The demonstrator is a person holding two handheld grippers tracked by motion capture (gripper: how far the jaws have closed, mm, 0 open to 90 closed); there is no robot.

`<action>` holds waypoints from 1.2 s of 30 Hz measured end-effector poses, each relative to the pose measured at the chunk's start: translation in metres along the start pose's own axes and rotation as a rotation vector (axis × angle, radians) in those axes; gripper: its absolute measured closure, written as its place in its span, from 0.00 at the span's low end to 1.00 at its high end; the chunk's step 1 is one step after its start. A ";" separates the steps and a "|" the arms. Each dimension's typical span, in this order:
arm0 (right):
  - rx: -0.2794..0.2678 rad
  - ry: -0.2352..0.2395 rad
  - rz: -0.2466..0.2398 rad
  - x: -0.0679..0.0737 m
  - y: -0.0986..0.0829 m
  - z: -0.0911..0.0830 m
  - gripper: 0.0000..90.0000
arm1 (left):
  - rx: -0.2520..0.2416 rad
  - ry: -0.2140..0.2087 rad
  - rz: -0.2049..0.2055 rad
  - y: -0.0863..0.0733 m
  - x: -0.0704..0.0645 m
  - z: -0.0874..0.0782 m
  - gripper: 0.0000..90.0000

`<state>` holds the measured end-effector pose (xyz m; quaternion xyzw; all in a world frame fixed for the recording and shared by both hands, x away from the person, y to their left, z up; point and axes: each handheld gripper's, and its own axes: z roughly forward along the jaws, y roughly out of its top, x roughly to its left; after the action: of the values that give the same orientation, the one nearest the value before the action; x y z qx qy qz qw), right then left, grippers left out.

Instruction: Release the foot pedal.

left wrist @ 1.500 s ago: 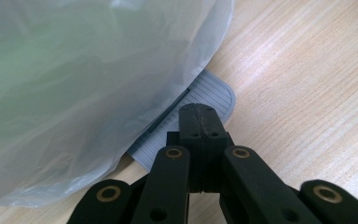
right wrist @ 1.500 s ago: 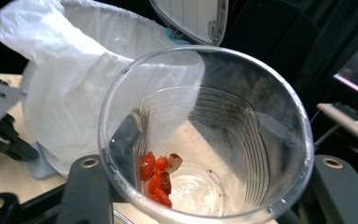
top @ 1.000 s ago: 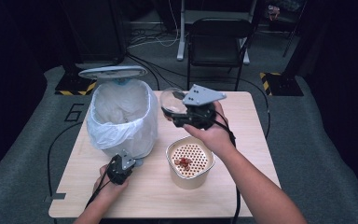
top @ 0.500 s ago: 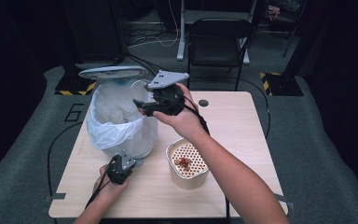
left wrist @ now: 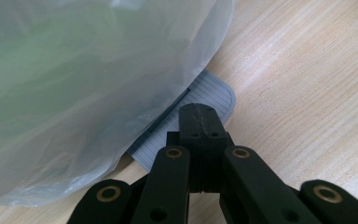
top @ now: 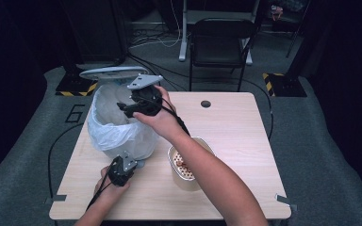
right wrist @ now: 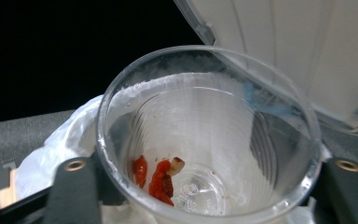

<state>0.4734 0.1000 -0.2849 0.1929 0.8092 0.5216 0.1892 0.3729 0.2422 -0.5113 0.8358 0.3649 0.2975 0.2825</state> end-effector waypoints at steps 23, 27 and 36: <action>0.026 -0.167 0.100 -0.033 -0.095 -0.121 0.26 | -0.049 -0.232 -0.233 0.007 0.000 -0.026 0.68; 0.043 -0.216 0.117 -0.041 -0.113 -0.138 0.26 | -0.025 -0.245 -0.152 0.006 0.002 -0.028 0.62; 0.022 -0.305 0.169 -0.050 -0.152 -0.184 0.26 | -0.017 -0.322 -0.251 -0.010 0.021 -0.036 0.46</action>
<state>0.4056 -0.1253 -0.3483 0.3393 0.7576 0.4916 0.2631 0.3550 0.2732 -0.4880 0.8181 0.4137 0.1255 0.3792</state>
